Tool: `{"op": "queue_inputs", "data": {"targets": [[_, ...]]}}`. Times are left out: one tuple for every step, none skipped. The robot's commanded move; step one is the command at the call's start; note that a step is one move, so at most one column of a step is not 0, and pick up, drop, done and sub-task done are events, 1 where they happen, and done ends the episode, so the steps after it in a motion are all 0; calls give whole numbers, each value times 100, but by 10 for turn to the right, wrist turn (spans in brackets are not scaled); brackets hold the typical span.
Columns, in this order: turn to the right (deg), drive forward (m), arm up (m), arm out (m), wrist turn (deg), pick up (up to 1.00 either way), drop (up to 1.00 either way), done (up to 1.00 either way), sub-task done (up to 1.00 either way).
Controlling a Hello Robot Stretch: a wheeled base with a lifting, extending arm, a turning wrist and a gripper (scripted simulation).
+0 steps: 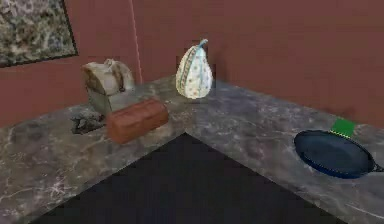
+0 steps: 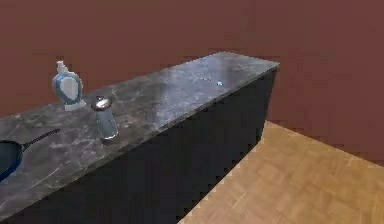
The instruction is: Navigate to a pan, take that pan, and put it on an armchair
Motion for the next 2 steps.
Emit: {"op": "queue_inputs", "data": {"targets": [[-450, 0, 0, 0, 0, 0, 0, 0, 0], [0, 0, 50, 0, 0, 0, 0, 0, 0]]}}
